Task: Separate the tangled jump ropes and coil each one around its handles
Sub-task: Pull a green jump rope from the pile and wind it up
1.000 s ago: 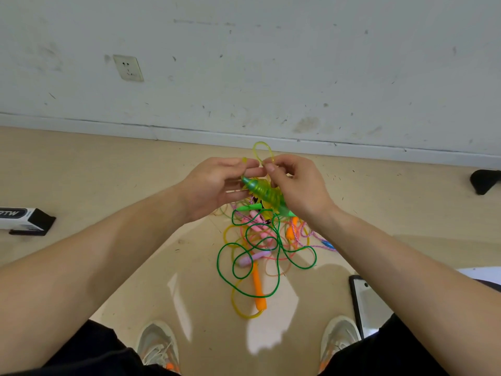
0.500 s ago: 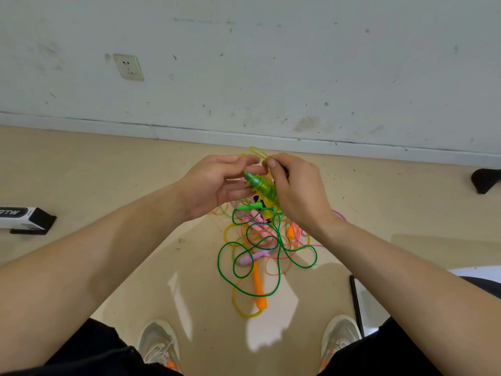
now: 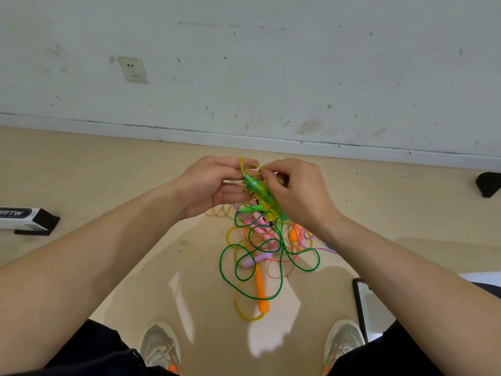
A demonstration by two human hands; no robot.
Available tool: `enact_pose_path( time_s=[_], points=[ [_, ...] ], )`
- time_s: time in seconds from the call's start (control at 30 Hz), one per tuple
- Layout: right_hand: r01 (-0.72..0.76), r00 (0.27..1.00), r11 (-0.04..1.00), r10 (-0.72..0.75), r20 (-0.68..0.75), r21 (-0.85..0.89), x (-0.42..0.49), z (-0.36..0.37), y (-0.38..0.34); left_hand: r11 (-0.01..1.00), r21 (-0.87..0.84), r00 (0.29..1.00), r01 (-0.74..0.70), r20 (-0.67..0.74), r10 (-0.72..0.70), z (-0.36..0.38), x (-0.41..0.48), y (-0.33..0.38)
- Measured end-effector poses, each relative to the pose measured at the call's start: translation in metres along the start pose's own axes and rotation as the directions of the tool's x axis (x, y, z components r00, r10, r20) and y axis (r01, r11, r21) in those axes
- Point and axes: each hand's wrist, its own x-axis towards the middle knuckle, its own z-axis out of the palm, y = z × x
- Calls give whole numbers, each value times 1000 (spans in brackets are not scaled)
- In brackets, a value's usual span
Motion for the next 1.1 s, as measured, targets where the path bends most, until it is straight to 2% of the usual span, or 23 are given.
enact_pose_path(
  time_s=[0.23, 0.43, 0.7, 0.83, 0.97, 1.1],
  points=[
    [-6, 996, 1000, 7, 92, -14, 3, -3, 6, 985, 165, 999, -42, 32, 37, -8, -1, -1],
    [-17, 985, 998, 29, 172, -68, 2, -4, 7, 961, 275, 999, -32, -31, 43, -9, -3, -1],
    [-103, 969, 994, 110, 221, -42, 2, -5, 11, 935, 348, 986, -74, -112, 120, -1, -4, 3],
    [-152, 951, 987, 162, 262, -59, 4, -5, 10, 905, 411, 988, -106, -61, 143, 5, -4, 1],
    [-207, 960, 975, 187, 210, 79, 3, -5, 4, 865, 477, 985, -154, 2, 174, 12, -6, -1],
    [-107, 946, 994, 99, 307, 8, 0, -1, 1, 837, 525, 987, -155, 45, 155, 15, -6, -4]
  ],
)
